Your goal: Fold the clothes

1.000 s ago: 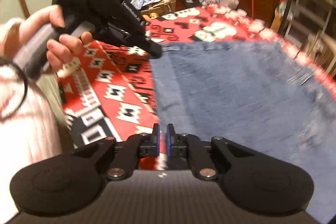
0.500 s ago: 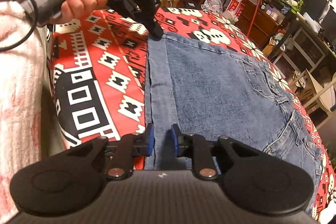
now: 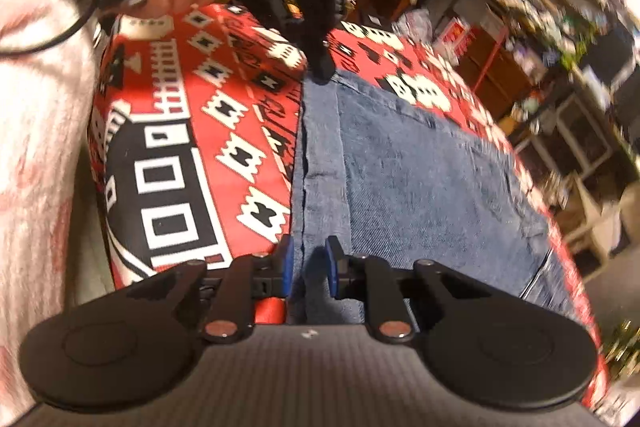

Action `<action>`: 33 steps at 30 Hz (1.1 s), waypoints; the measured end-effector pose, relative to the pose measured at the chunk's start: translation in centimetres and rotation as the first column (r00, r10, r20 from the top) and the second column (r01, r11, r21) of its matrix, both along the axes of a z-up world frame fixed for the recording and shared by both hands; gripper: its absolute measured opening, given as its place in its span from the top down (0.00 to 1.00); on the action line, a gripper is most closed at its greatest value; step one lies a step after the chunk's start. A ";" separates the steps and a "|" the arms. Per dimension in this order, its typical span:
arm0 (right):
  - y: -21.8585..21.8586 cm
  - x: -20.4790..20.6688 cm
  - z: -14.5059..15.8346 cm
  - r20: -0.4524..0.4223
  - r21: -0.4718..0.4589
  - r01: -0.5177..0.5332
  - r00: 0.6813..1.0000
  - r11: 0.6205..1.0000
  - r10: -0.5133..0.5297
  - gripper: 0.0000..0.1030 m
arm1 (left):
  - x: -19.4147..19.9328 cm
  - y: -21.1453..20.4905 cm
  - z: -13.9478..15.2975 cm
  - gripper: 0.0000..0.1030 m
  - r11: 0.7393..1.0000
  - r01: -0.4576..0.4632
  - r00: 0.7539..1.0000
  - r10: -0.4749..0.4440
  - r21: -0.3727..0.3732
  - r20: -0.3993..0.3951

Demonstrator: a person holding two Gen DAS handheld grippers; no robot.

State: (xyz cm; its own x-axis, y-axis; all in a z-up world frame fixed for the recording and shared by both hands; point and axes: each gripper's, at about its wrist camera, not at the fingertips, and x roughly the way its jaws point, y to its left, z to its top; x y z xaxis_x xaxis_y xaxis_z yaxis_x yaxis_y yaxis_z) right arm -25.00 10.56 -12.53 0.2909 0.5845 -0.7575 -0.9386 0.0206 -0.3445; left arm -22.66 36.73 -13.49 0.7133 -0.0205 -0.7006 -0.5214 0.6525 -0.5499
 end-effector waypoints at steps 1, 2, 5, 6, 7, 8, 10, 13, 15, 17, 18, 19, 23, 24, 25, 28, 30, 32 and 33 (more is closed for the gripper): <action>-0.1 0.3 0.2 -0.032 0.008 0.013 0.999 1.000 -0.013 0.85 | 0.0 0.0 0.0 0.97 1.000 0.000 1.000 0.000 0.000 0.000; -0.1 0.6 0.5 -0.064 0.016 0.027 0.998 1.000 -0.026 0.85 | 0.0 0.0 0.0 0.97 1.000 0.000 1.000 0.000 -0.001 0.000; -0.2 0.8 0.9 -0.050 0.023 0.033 0.998 0.999 -0.032 0.85 | 0.0 0.0 0.0 0.97 1.000 -0.002 1.000 0.002 -0.004 0.002; -0.1 0.7 0.7 -0.026 0.013 0.020 0.999 1.000 -0.019 0.85 | 0.1 0.0 0.0 0.97 1.000 -0.002 1.000 0.002 -0.003 0.001; 0.0 0.6 0.5 -0.016 0.002 0.009 1.000 1.000 -0.009 0.85 | 0.1 0.0 0.0 0.97 1.000 -0.001 1.000 0.001 -0.003 0.001; 0.1 0.5 0.3 -0.015 -0.005 -0.001 1.000 1.000 0.001 0.85 | 0.1 0.0 0.0 0.97 1.000 -0.001 1.000 0.001 -0.002 0.001; 0.2 0.3 0.0 -0.009 -0.016 -0.016 1.000 1.000 0.016 0.85 | 0.1 0.0 0.0 0.97 1.000 -0.001 1.000 0.001 -0.002 0.001; 0.3 0.1 -0.1 -0.005 -0.007 -0.012 1.000 1.000 0.012 0.85 | 0.0 0.0 0.0 0.97 1.000 -0.002 1.000 0.002 -0.003 0.001; 0.1 0.7 0.3 -0.054 0.011 0.015 0.998 1.000 -0.014 0.85 | 0.0 0.0 0.0 0.97 1.000 -0.002 1.000 0.002 -0.003 0.001; -0.1 1.1 0.5 -0.064 0.020 0.024 0.998 0.999 -0.023 0.85 | 0.0 0.1 0.0 0.97 1.000 -0.002 1.000 0.002 -0.004 0.001; -0.1 1.2 0.4 -0.054 0.016 0.023 0.998 1.000 -0.022 0.85 | 0.0 0.1 0.0 0.97 1.000 -0.001 1.000 0.001 -0.004 0.001; 0.0 1.3 0.3 -0.045 0.012 0.022 0.999 1.000 -0.021 0.85 | 0.0 0.1 0.0 0.97 1.000 -0.001 1.000 0.001 -0.004 0.001; 0.0 1.2 0.1 -0.038 -0.002 0.010 0.999 1.000 -0.010 0.85 | 0.0 0.1 -0.1 0.97 1.000 -0.001 1.000 0.001 -0.004 0.000; 0.0 1.0 0.0 -0.033 -0.004 0.002 0.999 1.000 -0.002 0.85 | 0.0 0.1 -0.1 0.97 1.000 -0.001 1.000 0.001 -0.004 0.000; 0.0 0.9 0.0 -0.026 -0.005 -0.005 1.000 1.000 0.005 0.85 | 0.0 0.1 -0.1 0.97 1.000 -0.001 1.000 0.001 -0.004 0.000; 0.1 1.0 -0.2 -0.015 -0.001 -0.005 1.000 1.000 0.005 0.88 | 0.0 0.2 -0.1 0.97 1.000 -0.001 1.000 0.001 -0.004 0.000; 0.3 1.2 -0.3 -0.015 -0.005 0.007 1.000 1.000 -0.007 0.99 | 0.0 0.1 -0.1 0.97 1.000 -0.001 1.000 0.001 -0.003 -0.001; 0.2 1.6 -0.1 -0.050 0.010 0.034 0.998 0.999 -0.034 0.99 | 0.0 0.1 0.0 0.97 1.000 -0.002 1.000 0.002 -0.001 -0.001; 0.0 1.9 0.0 -0.074 0.021 0.051 0.996 0.999 -0.049 0.99 | -0.1 0.1 0.1 0.97 1.000 -0.007 1.000 0.007 0.009 0.000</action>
